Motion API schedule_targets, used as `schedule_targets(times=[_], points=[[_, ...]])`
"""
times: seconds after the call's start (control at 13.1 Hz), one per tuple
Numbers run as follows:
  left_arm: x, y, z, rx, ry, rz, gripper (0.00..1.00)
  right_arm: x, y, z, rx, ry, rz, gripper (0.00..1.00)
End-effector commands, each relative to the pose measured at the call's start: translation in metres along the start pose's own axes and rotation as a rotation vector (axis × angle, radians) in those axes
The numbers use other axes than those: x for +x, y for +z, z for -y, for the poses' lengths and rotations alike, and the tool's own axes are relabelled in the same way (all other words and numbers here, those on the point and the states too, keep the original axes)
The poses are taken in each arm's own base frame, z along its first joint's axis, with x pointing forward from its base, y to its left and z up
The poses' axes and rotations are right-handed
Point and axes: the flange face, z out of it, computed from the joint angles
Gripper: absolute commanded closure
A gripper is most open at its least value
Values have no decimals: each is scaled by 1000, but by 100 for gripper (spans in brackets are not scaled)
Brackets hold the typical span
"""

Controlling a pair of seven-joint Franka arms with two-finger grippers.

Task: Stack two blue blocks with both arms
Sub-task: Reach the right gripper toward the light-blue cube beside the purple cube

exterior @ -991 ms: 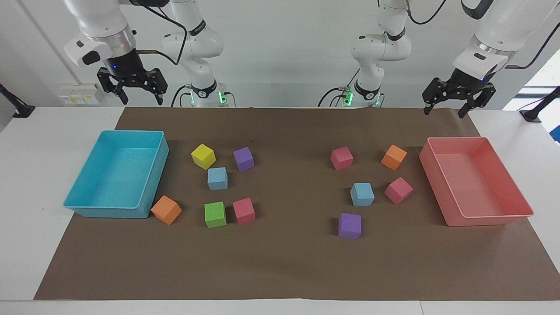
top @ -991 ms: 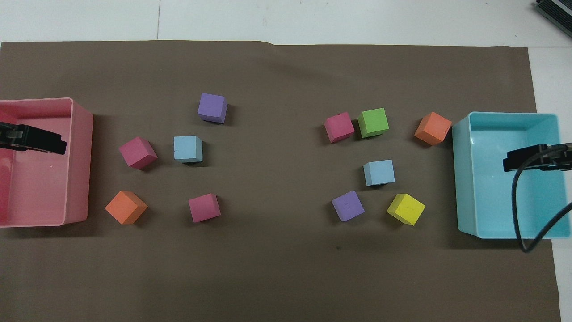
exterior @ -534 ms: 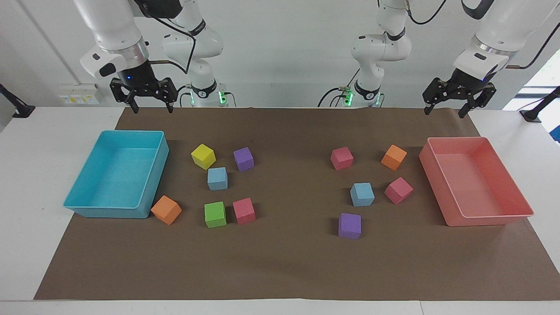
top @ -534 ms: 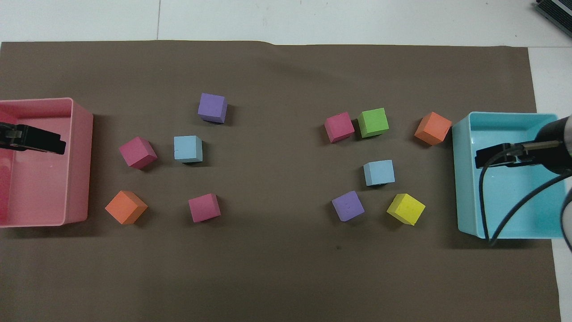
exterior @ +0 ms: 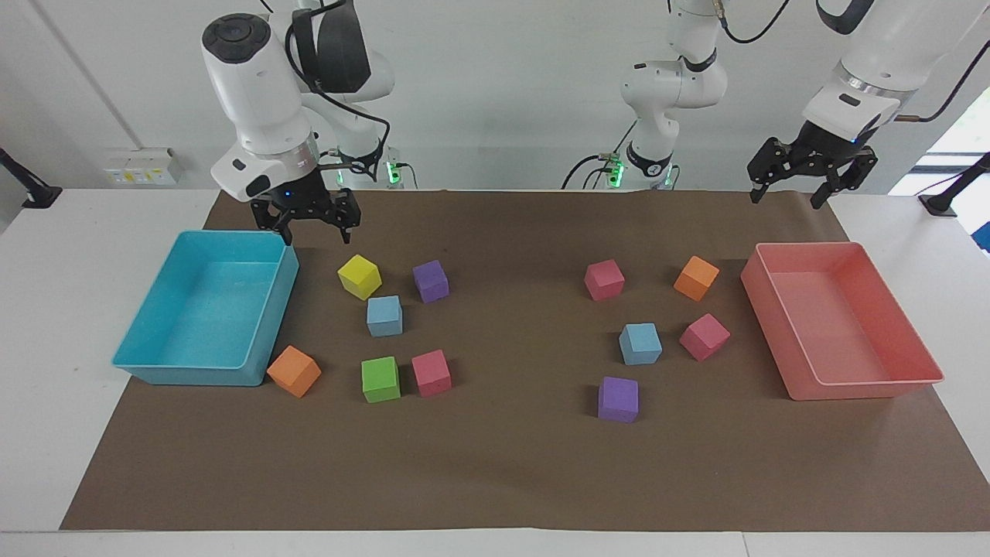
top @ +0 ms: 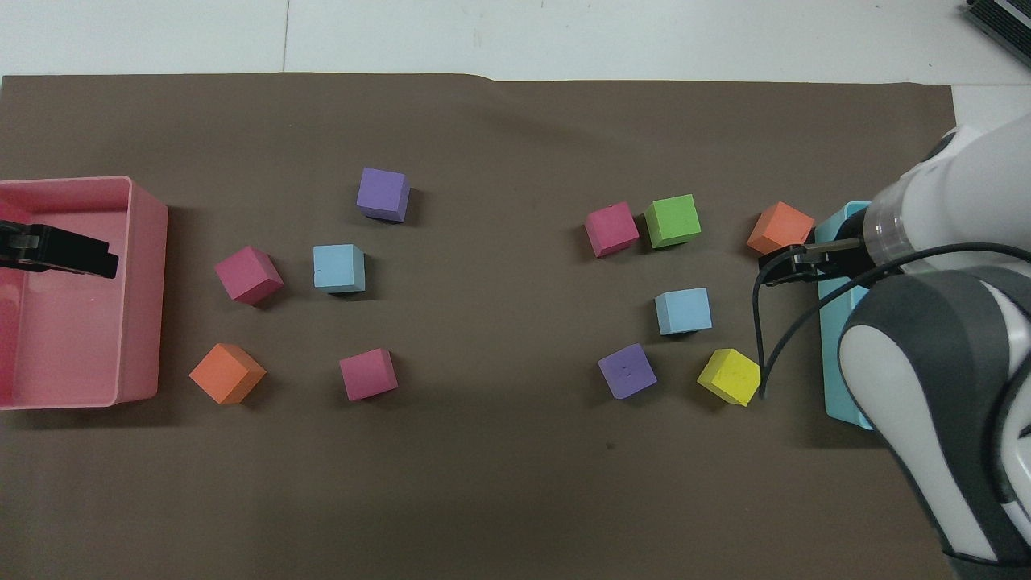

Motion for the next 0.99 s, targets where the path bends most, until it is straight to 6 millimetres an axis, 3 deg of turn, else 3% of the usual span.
schedule_targets(times=[0.0, 0.15, 0.53, 0.91], points=[[0, -3, 3, -3, -15, 3, 0, 5, 49, 11, 17, 13, 0, 0], [0, -3, 3, -3, -15, 3, 0, 5, 84, 26, 19, 35, -19, 0], [0, -3, 3, -3, -15, 3, 0, -3, 154, 34, 55, 90, 0, 0], [0, -3, 3, -3, -15, 3, 0, -3, 186, 57, 68, 78, -42, 0]])
